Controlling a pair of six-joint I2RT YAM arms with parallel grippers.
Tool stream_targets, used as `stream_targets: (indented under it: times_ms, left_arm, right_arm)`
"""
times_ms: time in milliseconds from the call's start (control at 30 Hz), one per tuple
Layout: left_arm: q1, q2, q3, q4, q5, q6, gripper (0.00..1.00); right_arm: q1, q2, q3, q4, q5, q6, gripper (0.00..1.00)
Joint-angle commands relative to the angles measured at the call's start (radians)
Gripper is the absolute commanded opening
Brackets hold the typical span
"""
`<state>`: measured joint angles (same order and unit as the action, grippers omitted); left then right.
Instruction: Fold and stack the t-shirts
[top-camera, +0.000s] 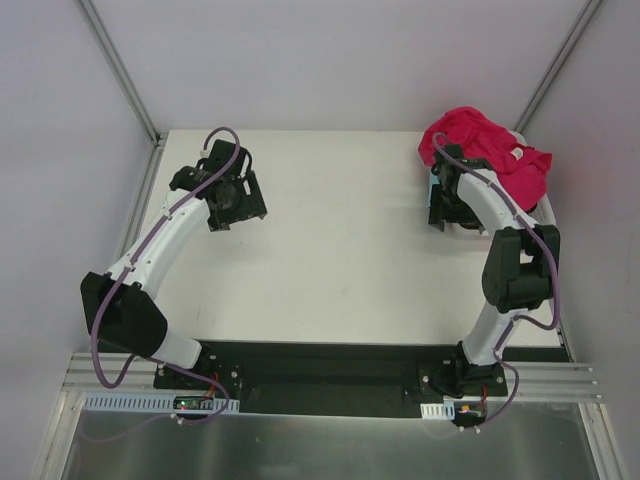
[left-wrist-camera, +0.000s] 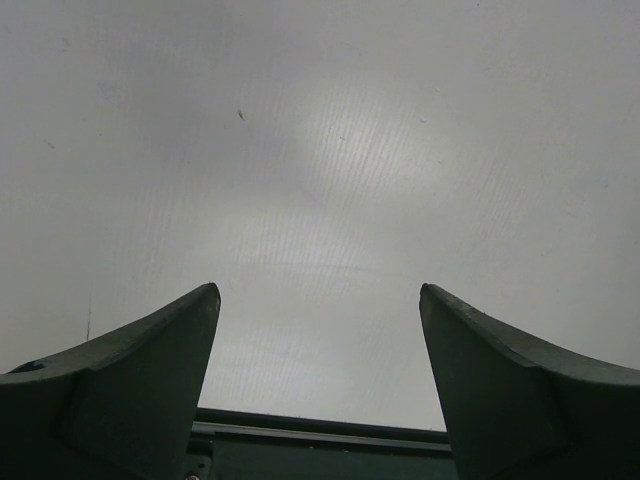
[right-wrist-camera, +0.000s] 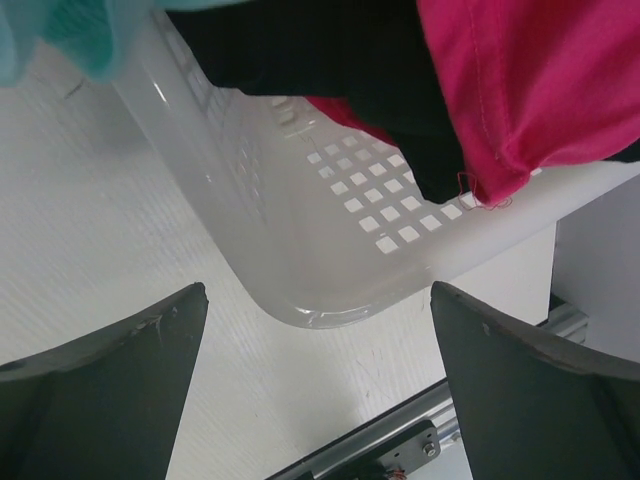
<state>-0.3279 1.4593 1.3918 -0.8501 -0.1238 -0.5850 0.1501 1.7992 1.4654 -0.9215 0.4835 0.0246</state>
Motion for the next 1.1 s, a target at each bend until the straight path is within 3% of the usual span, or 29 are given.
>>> stream_targets:
  times_ms: [0, 533, 833, 1067]
  left_arm:
    - [-0.010, 0.012, 0.004, -0.001, -0.020, -0.013, 0.81]
    - [-0.013, 0.027, 0.007, -0.001, -0.039, -0.003, 0.81]
    - [-0.013, 0.003, -0.010, -0.001, -0.025, -0.022, 0.81]
    - [-0.016, -0.013, -0.027, 0.000, -0.031, -0.026, 0.82]
  right_arm:
    - [-0.001, 0.014, 0.087, 0.021, -0.014, -0.018, 0.98]
    - [-0.001, 0.106, 0.214, -0.014, -0.069, -0.015, 0.99]
    - [0.022, -0.107, 0.167, -0.120, -0.066, 0.034, 0.99]
    - [0.040, -0.265, 0.007, -0.140, -0.059, 0.089, 0.97]
